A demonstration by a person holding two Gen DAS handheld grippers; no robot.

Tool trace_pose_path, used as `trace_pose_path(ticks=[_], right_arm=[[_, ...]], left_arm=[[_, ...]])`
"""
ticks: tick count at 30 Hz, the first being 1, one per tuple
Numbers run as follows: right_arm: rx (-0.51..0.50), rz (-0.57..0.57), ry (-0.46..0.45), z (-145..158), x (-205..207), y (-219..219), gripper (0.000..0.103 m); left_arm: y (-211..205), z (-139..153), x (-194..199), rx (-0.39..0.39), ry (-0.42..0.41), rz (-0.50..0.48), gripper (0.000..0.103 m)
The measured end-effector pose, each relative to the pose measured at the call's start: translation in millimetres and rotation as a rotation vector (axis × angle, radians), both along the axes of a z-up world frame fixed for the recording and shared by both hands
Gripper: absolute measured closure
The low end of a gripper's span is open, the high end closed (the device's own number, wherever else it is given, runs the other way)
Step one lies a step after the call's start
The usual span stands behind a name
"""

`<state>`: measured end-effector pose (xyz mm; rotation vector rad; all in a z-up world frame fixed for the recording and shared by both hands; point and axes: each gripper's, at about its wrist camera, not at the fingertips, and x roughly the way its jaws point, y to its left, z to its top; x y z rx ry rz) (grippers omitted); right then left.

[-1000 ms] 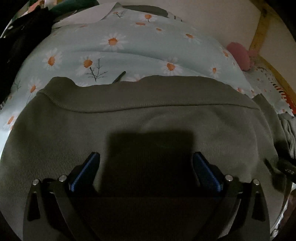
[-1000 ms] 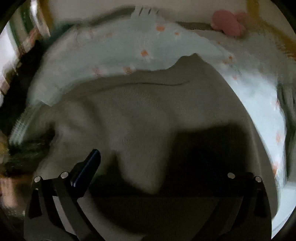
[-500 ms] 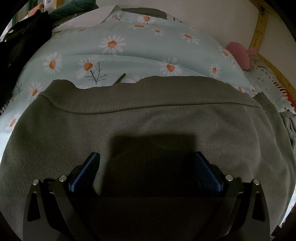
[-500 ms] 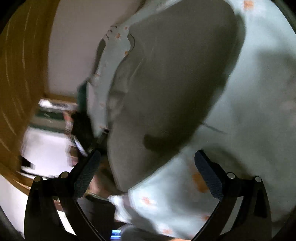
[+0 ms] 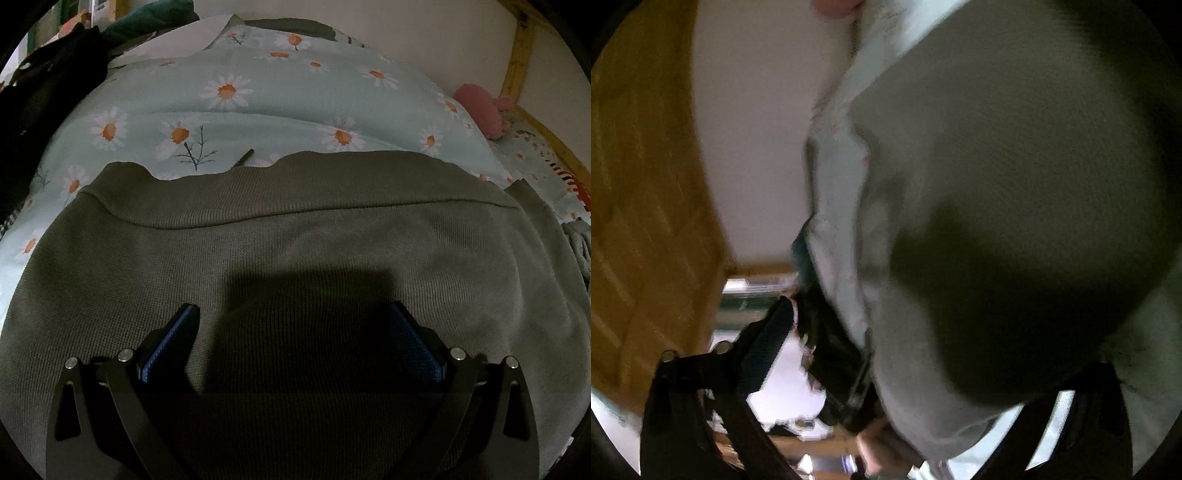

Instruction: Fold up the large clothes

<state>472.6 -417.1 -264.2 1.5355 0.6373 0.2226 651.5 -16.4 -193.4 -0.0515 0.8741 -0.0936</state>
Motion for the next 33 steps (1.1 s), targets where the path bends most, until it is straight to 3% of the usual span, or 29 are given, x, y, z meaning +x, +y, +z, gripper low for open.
trace_pose_path(ticks=[1,2,3,8,10,12,14,16,19,20,22,23,24,26,28,30,31,33], right_arm=[[0.013,-0.033,0.063,-11,-6,-6,0.041],[0.055,-0.057,0.075,-20,-10,-13,0.054],[0.085,-0.070,0.074,-26,-14,-18,0.061],[0.033,-0.065,-0.004,-7,-24,-16,0.072],[0.049,-0.063,-0.055,-5,-24,-16,0.073],[0.015,-0.041,-0.025,-19,-13,-16,0.066],[0.070,-0.038,-0.019,-33,-5,-20,0.067],[0.023,-0.044,-0.002,-22,-3,-21,0.067],[-0.027,-0.072,-0.029,-8,-7,-21,0.071],[-0.047,-0.071,-0.034,-5,-6,-18,0.072],[-0.062,-0.078,-0.030,-2,-6,-16,0.072],[-0.064,-0.079,-0.030,0,-4,-17,0.072],[-0.073,-0.078,-0.031,3,-8,-19,0.073],[-0.131,-0.067,-0.037,19,-18,-32,0.074],[-0.183,-0.054,-0.042,33,-21,-34,0.074],[-0.204,-0.051,-0.047,41,-20,-35,0.074],[-0.224,-0.050,-0.059,47,-20,-35,0.074],[-0.244,-0.050,-0.099,54,-14,-34,0.074]], left_arm=[[0,0,0,0.000,-0.001,0.000,0.004],[0,0,-1,0.002,-0.001,0.001,0.004],[0,0,-1,0.004,-0.001,0.002,0.004],[-2,1,-2,0.015,-0.005,0.008,0.004],[-2,1,-5,0.016,-0.011,0.011,0.004],[-1,1,-4,0.014,-0.009,0.015,0.004],[-1,1,-4,0.011,-0.002,0.025,0.004],[0,9,-9,-0.009,0.017,0.038,0.005],[-4,35,-46,-0.059,-0.061,0.023,0.005],[-9,37,-54,-0.049,-0.059,0.011,0.005],[-32,9,-55,0.047,0.051,-0.067,0.004],[-37,2,-59,0.087,-0.002,-0.086,0.004],[-35,-1,-62,0.076,-0.054,-0.084,0.004],[-34,0,-61,0.067,-0.034,-0.077,0.004],[-26,21,-66,0.034,0.000,-0.042,0.005],[-9,51,-94,-0.009,-0.133,-0.007,0.005],[-1,57,-104,0.020,-0.168,0.025,0.005],[16,36,-98,0.110,-0.082,0.069,0.005]])
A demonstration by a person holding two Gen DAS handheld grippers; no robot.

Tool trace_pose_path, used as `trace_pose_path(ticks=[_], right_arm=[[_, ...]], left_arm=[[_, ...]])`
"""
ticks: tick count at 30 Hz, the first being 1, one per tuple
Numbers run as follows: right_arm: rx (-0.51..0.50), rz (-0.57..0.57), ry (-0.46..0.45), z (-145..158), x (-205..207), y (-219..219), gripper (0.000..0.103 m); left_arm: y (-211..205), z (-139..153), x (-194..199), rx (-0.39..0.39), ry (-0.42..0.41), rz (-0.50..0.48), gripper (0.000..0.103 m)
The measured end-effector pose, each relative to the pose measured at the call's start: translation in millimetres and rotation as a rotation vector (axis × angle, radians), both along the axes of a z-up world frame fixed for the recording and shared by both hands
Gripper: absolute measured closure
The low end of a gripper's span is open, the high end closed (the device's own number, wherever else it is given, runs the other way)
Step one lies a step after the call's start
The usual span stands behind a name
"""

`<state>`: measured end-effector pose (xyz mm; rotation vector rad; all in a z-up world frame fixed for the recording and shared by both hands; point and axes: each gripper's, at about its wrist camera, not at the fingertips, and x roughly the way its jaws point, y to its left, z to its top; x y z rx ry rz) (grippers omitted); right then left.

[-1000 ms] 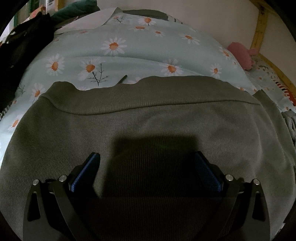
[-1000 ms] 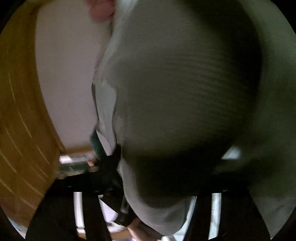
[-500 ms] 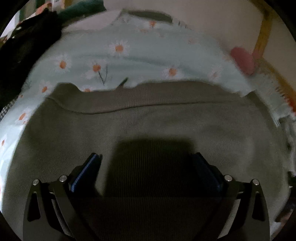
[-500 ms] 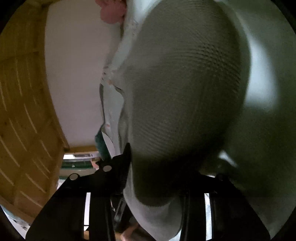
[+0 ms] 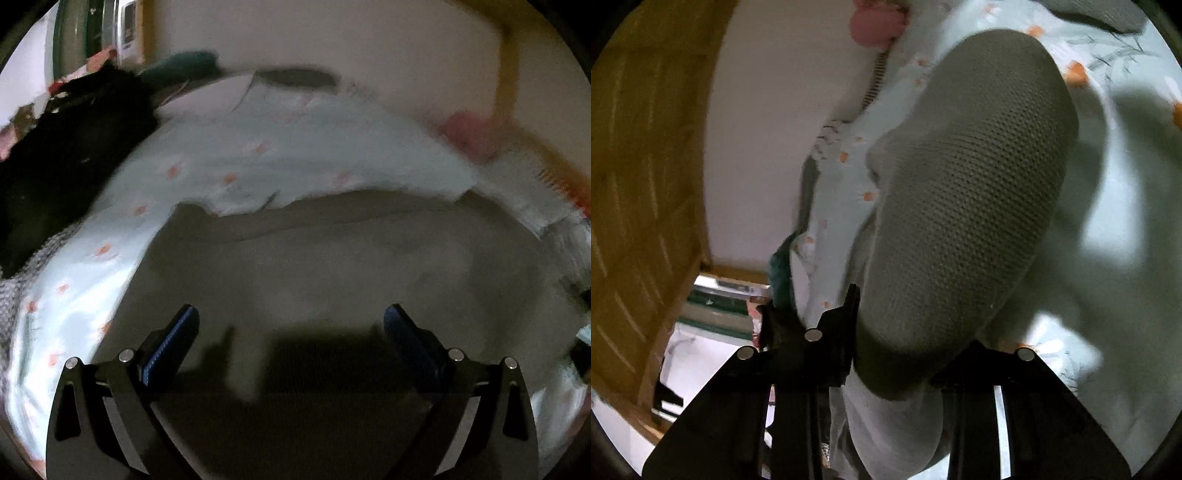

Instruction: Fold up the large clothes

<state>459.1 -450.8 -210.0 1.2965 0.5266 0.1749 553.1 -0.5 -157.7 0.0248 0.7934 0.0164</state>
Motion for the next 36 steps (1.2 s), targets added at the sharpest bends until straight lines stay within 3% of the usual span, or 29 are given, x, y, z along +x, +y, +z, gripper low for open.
trace_pose_path(ticks=[1,2,3,5,9,12,13,15,16,17,20,24,25,27,29,31,33,34,36], right_arm=[[-0.028,0.002,-0.015,7,3,1,0.074],[-0.052,0.006,-0.024,10,-1,3,0.074],[-0.074,0.013,-0.039,17,1,8,0.074],[-0.138,0.022,-0.066,33,2,16,0.074],[-0.338,0.093,-0.143,81,22,51,0.074],[-0.471,0.130,-0.191,101,25,73,0.074],[-0.503,0.138,-0.203,104,28,81,0.074],[-0.547,0.161,-0.226,113,33,95,0.074],[-0.596,0.180,-0.246,120,36,110,0.074],[-0.639,0.194,-0.265,121,32,111,0.074],[-0.801,0.251,-0.347,143,28,150,0.074],[-0.935,0.353,-0.435,157,36,205,0.074],[-0.960,0.380,-0.449,157,39,218,0.074],[-0.991,0.433,-0.459,150,44,241,0.079],[-1.022,0.479,-0.471,144,48,261,0.081],[-1.057,0.536,-0.479,134,46,281,0.086],[-1.100,0.617,-0.461,116,47,310,0.089],[-1.116,0.666,-0.457,106,44,322,0.097],[-1.184,0.749,-0.426,84,37,347,0.103]], left_arm=[[8,-29,11,0.008,0.103,-0.001,0.004],[13,-47,13,-0.018,0.120,-0.024,0.004],[18,-51,4,-0.040,0.012,-0.041,0.004],[13,-50,3,-0.007,0.014,-0.032,0.004],[16,-31,1,-0.038,0.086,-0.025,0.005],[34,11,-36,-0.037,-0.091,0.039,0.005],[40,7,-33,-0.010,-0.074,0.079,0.005],[45,-40,-8,-0.033,0.119,0.036,0.004],[54,-54,-11,-0.129,0.049,0.016,0.004],[58,-56,-12,-0.153,0.021,0.008,0.004],[58,-51,-8,-0.146,0.068,0.010,0.004],[75,-43,-12,-0.200,0.063,-0.031,0.005],[85,-31,-16,-0.206,0.023,-0.002,0.005],[123,-7,-44,-0.215,-0.141,0.185,0.005],[170,5,-63,-0.278,-0.233,0.356,0.005],[200,-9,-62,-0.330,-0.187,0.433,0.005],[212,-37,-48,-0.390,-0.056,0.401,0.005],[210,-52,-41,-0.414,-0.003,0.375,0.005],[197,-54,-34,-0.310,0.009,0.358,0.005]])
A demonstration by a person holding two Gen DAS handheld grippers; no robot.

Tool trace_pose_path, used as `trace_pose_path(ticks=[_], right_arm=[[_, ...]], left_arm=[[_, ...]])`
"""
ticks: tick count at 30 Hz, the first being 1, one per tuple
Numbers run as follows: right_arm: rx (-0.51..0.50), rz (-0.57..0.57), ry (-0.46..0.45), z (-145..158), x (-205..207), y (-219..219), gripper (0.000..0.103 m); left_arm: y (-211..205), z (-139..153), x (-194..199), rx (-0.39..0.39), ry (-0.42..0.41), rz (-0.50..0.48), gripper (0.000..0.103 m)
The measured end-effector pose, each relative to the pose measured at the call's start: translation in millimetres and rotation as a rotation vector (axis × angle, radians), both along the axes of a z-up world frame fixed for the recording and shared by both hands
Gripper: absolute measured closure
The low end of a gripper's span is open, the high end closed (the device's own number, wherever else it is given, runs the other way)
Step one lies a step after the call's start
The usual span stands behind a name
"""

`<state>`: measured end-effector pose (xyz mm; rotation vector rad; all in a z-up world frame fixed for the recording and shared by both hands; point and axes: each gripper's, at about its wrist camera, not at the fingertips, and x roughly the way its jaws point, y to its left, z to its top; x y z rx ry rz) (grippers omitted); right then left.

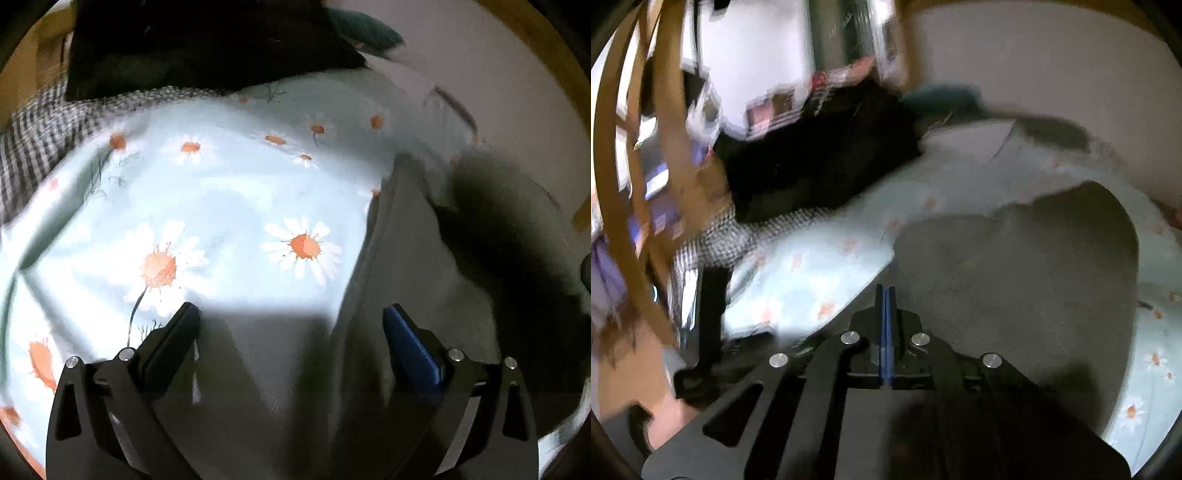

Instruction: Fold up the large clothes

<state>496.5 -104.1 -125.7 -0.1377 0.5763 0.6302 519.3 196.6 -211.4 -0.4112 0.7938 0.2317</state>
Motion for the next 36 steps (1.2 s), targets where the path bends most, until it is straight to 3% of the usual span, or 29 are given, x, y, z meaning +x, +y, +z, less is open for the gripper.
trace_pose_path(ticks=[3,5,7,8,9,10,11,12,13,14,16,18,19,21,23,28,33,36], right_arm=[[-0.151,-0.024,-0.032,-31,-16,23,0.103],[-0.160,-0.020,-0.087,-26,-31,25,0.102],[-0.224,-0.103,-0.224,-7,-51,17,0.099],[-0.257,-0.140,-0.280,2,-56,16,0.082],[-0.307,-0.194,-0.356,11,-64,11,0.033],[-0.387,-0.287,-0.470,20,-71,6,0.007],[-0.452,-0.360,-0.550,24,-73,1,0.006],[-0.507,-0.401,-0.556,26,-67,-2,0.005],[-0.579,-0.477,-0.485,22,-46,-11,0.005],[-0.581,-0.515,-0.367,16,-24,-22,0.006],[-0.515,-0.504,-0.146,-1,12,-44,0.017],[-0.551,-0.610,-0.075,-23,43,-65,0.044],[-0.539,-0.645,-0.043,-28,54,-75,0.052],[-0.479,-0.687,-0.006,-26,65,-90,0.080],[-0.431,-0.674,-0.029,-15,65,-89,0.086],[-0.301,-0.518,-0.208,25,36,-64,0.088],[-0.269,-0.324,-0.426,49,-13,-16,0.088],[-0.342,-0.158,-0.501,38,-34,22,0.089]], left_arm=[[-14,-3,6,0.082,0.023,-0.039,0.005],[-19,-3,3,0.103,0.020,-0.038,0.005],[-18,-3,3,0.101,0.020,-0.036,0.005],[-19,-2,0,0.103,0.021,-0.035,0.005],[-20,-3,-2,0.109,0.023,-0.034,0.005],[-21,-3,-1,0.118,0.026,-0.035,0.005],[-23,0,-1,0.125,0.029,-0.035,0.005],[-24,-1,0,0.131,0.029,-0.035,0.005],[-23,-2,1,0.130,0.027,-0.034,0.005],[-22,-2,4,0.128,0.026,-0.035,0.005],[-23,-3,4,0.130,0.024,-0.034,0.005],[-24,-3,3,0.131,0.022,-0.033,0.005],[-23,-4,4,0.131,0.022,-0.034,0.005],[-24,-4,4,0.132,0.021,-0.033,0.005],[-24,-3,4,0.133,0.019,-0.034,0.005],[-25,-5,4,0.136,0.024,-0.034,0.005],[-26,-5,5,0.139,0.027,-0.033,0.005],[-26,-5,4,0.134,0.025,-0.033,0.005]])
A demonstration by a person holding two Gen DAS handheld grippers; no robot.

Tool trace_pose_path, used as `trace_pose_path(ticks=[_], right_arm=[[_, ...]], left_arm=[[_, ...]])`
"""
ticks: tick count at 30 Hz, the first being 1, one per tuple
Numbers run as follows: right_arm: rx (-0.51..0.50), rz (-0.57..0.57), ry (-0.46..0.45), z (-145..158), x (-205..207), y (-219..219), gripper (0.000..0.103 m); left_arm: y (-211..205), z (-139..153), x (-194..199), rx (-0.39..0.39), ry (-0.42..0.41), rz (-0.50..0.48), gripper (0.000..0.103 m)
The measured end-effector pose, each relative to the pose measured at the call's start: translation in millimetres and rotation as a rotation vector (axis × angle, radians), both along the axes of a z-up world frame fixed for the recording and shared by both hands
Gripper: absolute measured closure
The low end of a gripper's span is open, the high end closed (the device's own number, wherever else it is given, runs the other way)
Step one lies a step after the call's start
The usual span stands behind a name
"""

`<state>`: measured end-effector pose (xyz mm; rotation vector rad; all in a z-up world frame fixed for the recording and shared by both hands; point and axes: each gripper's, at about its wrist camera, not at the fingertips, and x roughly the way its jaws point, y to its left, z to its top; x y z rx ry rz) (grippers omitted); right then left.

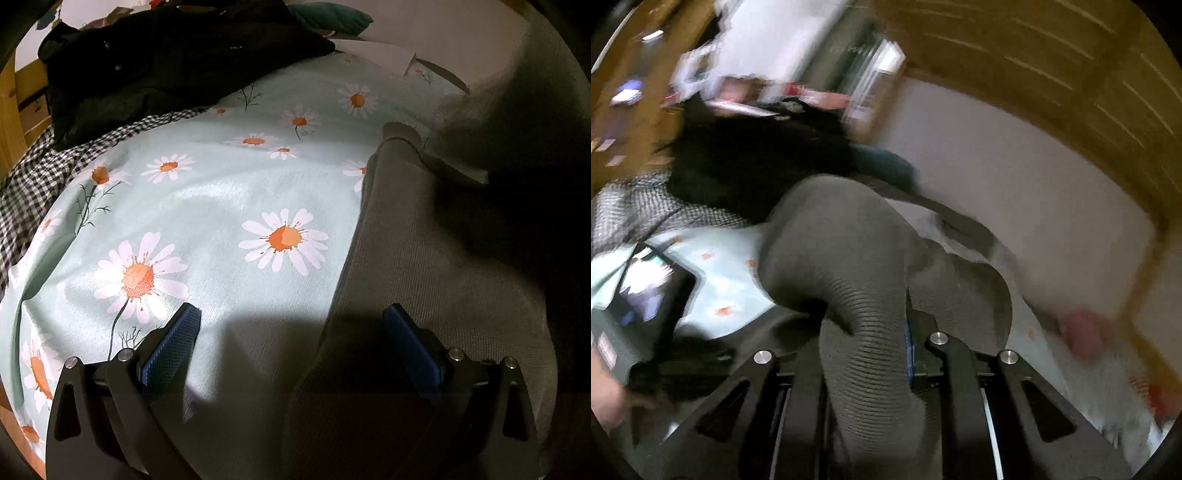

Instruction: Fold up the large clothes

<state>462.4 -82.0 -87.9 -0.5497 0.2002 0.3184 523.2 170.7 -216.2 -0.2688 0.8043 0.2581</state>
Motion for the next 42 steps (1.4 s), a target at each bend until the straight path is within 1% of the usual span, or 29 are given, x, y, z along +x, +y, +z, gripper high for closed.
trace_pose_path(ticks=[1,2,3,4,5,6,7,8,9,11,13,16,17,20,23,27,29,30,31,32,33,35,36,37,38,39,40,41,42], right_arm=[[-0.095,0.029,0.031,-20,0,16,0.089],[-0.154,0.050,0.070,-39,3,23,0.089],[-0.216,0.076,0.137,-62,6,30,0.088],[-0.274,0.097,0.205,-88,7,34,0.088],[-0.289,0.106,0.214,-99,2,33,0.088],[-0.290,0.109,0.196,-102,-3,31,0.088],[-0.268,0.121,0.205,-97,-5,27,0.088],[-0.227,0.145,0.218,-86,-6,22,0.088],[-0.191,0.172,0.198,-72,-10,17,0.088],[-0.197,0.207,0.162,-59,-15,13,0.088],[-0.246,0.232,0.168,-64,-15,16,0.088],[-0.323,0.252,0.220,-106,-13,18,0.087],[-0.329,0.253,0.213,-111,-16,18,0.087],[-0.283,0.247,0.251,-103,-26,14,0.087],[-0.348,0.241,0.241,-108,-29,18,0.086],[-0.333,0.304,0.265,-97,-41,10,0.086],[-0.348,0.297,0.273,-103,-43,8,0.086],[-0.365,0.269,0.271,-110,-40,10,0.085],[-0.382,0.241,0.267,-118,-36,13,0.082],[-0.396,0.230,0.258,-122,-34,17,0.077],[-0.412,0.219,0.239,-125,-36,21,0.076],[-0.412,0.204,0.240,-122,-38,26,0.071],[-0.385,0.197,0.262,-119,-38,25,0.068],[-0.358,0.201,0.281,-115,-39,23,0.064],[-0.341,0.210,0.295,-112,-41,22,0.050],[-0.317,0.243,0.328,-108,-45,20,0.030],[-0.301,0.275,0.355,-106,-48,19,0.022],[-0.306,0.283,0.356,-107,-51,19,0.018],[-0.335,0.272,0.337,-110,-54,19,0.018]], left_arm=[[1,0,0,-0.005,-0.002,0.000,0.005],[1,0,-1,-0.011,-0.006,0.000,0.005],[3,1,-2,-0.024,-0.014,0.003,0.005],[5,1,-3,-0.038,-0.020,0.007,0.005],[6,1,-3,-0.040,-0.021,0.006,0.005],[6,1,-4,-0.042,-0.026,0.006,0.005],[6,1,-4,-0.046,-0.027,0.007,0.005],[7,1,-4,-0.050,-0.029,0.011,0.005],[8,2,-4,-0.059,-0.035,0.017,0.005],[11,2,-6,-0.089,-0.055,0.025,0.005],[12,2,-5,-0.098,-0.058,0.025,0.005],[3,0,0,-0.034,-0.020,0.015,0.006],[1,-1,2,-0.020,-0.013,0.013,0.006],[2,-1,1,-0.022,-0.018,0.011,0.006],[1,-1,2,-0.007,-0.011,0.010,0.006],[2,-2,2,-0.011,-0.013,0.001,0.006],[0,-1,3,0.003,-0.006,-0.007,0.005],[0,-1,4,0.006,0.000,-0.007,0.005],[0,0,5,0.007,0.005,-0.011,0.006],[1,3,4,0.006,0.009,-0.014,0.006],[6,12,-3,0.011,-0.013,0.018,0.006],[25,39,-23,-0.006,-0.130,0.102,0.006],[37,57,-34,-0.020,-0.175,0.142,0.006],[42,68,-37,-0.027,-0.178,0.132,0.006],[43,76,-37,-0.031,-0.180,0.112,0.006],[39,87,-37,-0.032,-0.182,0.069,0.006],[34,95,-36,-0.019,-0.188,0.045,0.006],[29,103,-38,0.003,-0.200,0.037,0.006],[24,111,-41,0.020,-0.218,0.029,0.006]])
